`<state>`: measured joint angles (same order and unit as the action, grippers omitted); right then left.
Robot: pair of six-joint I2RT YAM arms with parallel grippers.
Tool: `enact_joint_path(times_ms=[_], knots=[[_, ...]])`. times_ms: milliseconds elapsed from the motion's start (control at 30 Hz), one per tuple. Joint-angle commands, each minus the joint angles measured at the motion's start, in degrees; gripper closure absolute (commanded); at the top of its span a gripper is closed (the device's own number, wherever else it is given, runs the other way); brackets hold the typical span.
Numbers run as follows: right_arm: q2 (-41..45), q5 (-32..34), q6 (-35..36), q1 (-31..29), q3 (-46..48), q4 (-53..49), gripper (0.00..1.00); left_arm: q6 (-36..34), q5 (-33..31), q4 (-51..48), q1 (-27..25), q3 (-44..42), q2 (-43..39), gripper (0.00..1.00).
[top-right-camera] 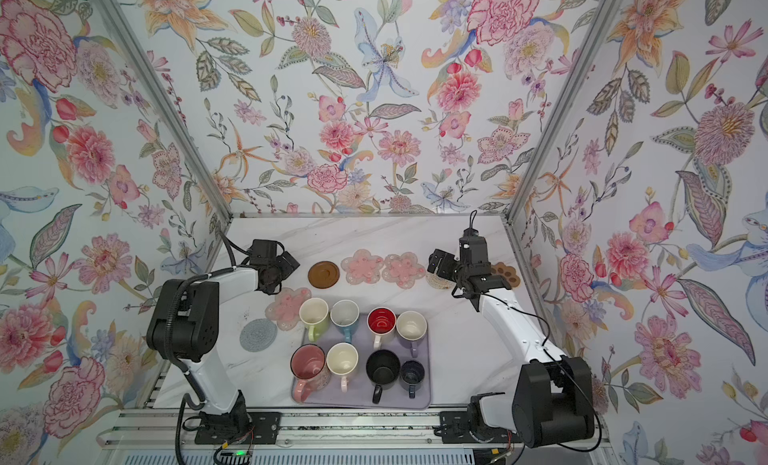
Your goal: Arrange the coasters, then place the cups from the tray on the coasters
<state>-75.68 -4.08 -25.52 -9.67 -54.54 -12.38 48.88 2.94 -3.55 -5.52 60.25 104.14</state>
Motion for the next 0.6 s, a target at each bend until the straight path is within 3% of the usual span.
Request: enact_joint_path(times_ms=[0, 367, 567], knots=[[0.16, 0.21, 0.71, -0.22, -1.01, -0.87, 0.01, -0.91, 1.05, -6.02, 0.46, -3.27, -7.79, 0.01], [-0.48, -1.02, 0.65, -0.27, -0.83, -0.20, 0.01, 8.31, 3.55, -9.78, -1.17, -19.55, -28.08, 0.01], [-0.15, -1.35, 0.61, -0.33, -0.39, -0.26, 0.01, 13.92, 3.80, -9.06, -4.35, -23.20, -33.05, 0.01]])
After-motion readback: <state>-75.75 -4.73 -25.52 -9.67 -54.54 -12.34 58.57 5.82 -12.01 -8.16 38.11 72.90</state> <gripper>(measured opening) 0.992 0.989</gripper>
